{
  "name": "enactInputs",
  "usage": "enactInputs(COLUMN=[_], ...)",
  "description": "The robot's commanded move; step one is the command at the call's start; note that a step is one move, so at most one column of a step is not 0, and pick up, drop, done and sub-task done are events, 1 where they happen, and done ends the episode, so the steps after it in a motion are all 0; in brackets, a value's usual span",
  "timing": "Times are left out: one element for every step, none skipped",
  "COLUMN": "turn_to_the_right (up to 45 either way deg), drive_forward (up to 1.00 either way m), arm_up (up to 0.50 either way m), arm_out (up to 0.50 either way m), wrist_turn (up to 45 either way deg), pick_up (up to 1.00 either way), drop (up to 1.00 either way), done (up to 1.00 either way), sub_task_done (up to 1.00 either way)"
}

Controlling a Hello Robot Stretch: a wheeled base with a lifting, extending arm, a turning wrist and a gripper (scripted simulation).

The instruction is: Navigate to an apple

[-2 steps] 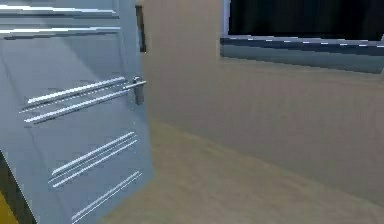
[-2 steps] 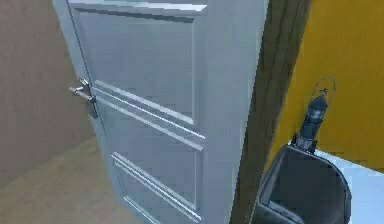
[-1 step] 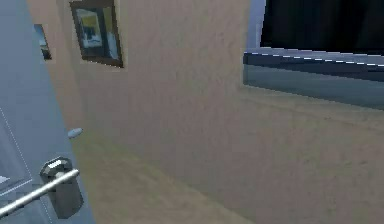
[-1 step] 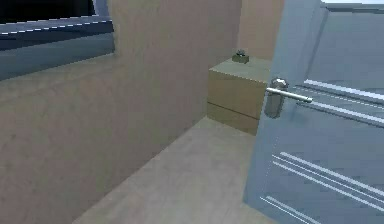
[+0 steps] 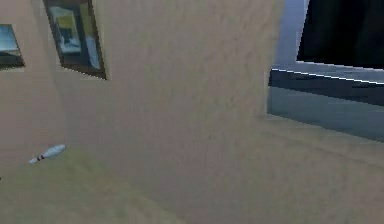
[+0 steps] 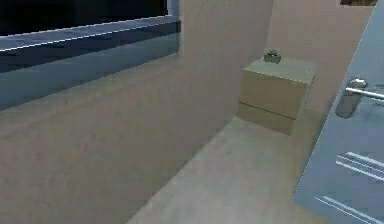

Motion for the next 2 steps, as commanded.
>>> enactInputs(turn_to_the_right=[6.0, 0.0], drive_forward=[0.00, 0.45], arm_up=[0.00, 0.00], arm_out=[0.00, 0.00], wrist_turn=[0.0, 0.0], pick_up=[0.00, 0.00], drop=[0.00, 0.00], done=[0.00, 0.00], sub_task_done=[0.00, 0.00])
